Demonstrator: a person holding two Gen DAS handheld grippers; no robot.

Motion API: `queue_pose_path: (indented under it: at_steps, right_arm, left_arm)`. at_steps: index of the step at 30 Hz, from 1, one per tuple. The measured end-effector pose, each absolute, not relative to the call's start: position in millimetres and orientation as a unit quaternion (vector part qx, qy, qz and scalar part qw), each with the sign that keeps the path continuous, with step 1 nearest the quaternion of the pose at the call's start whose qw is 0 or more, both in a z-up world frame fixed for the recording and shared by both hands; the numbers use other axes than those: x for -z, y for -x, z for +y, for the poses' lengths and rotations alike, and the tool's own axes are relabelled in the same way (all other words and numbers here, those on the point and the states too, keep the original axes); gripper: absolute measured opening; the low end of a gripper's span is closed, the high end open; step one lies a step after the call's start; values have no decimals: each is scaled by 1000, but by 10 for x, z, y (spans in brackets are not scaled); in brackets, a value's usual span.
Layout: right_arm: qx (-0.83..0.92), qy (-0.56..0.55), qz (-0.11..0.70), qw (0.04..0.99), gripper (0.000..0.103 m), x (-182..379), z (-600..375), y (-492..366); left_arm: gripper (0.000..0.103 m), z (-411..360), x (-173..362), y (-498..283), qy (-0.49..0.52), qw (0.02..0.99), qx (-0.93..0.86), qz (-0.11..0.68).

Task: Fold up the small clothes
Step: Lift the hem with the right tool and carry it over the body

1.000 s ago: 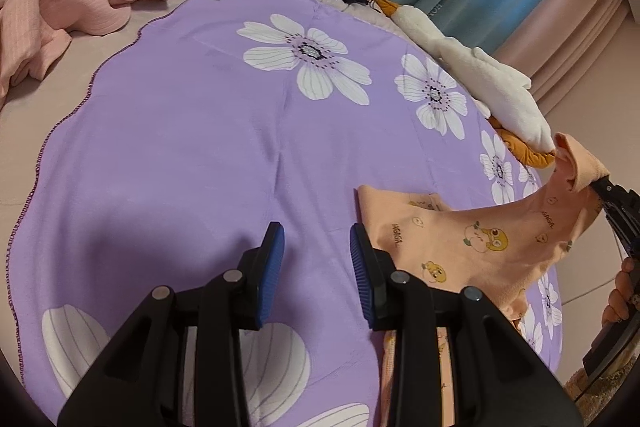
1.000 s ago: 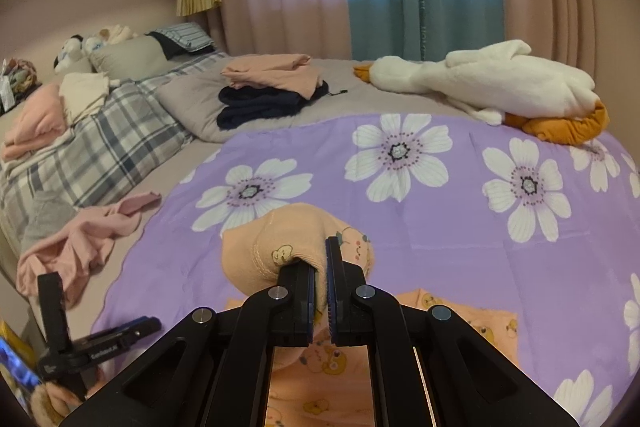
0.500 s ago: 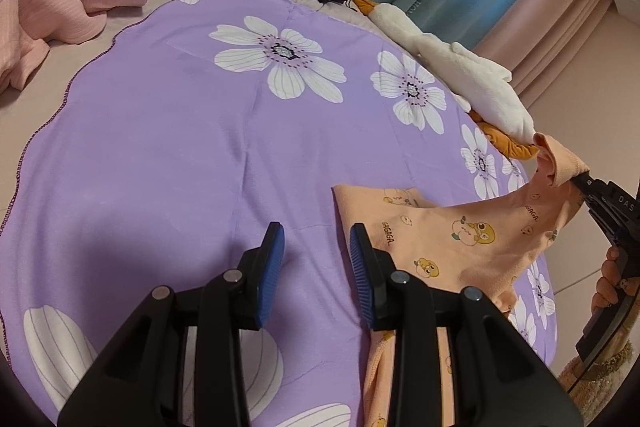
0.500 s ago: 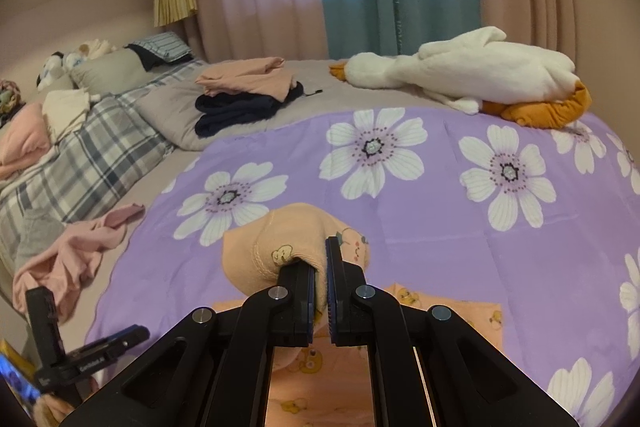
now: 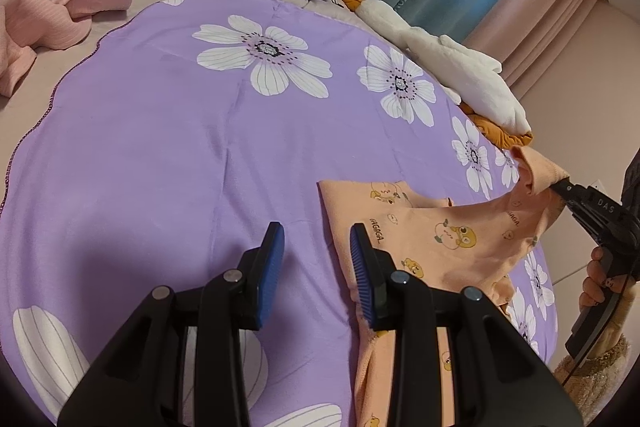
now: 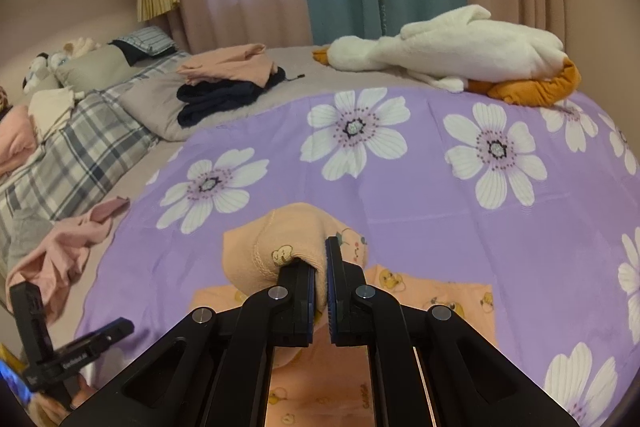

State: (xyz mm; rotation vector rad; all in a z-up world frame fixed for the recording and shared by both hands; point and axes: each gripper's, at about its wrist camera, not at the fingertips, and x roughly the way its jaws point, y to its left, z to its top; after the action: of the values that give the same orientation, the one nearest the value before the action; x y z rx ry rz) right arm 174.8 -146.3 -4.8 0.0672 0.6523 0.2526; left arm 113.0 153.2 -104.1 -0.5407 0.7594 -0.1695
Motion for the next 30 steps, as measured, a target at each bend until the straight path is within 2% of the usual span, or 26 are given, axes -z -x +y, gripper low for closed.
queue_pose_path:
  at_steps: [11, 30]
  right_arm:
    - [-109, -37, 332, 936, 6, 158, -1581, -1770]
    - [-65, -40, 399, 914, 6, 703, -1811, -1834]
  left_arm:
    - [33, 1445, 1056, -1133, 251, 890, 92, 369]
    - [33, 1399, 1097, -1156, 249, 887, 97, 378]
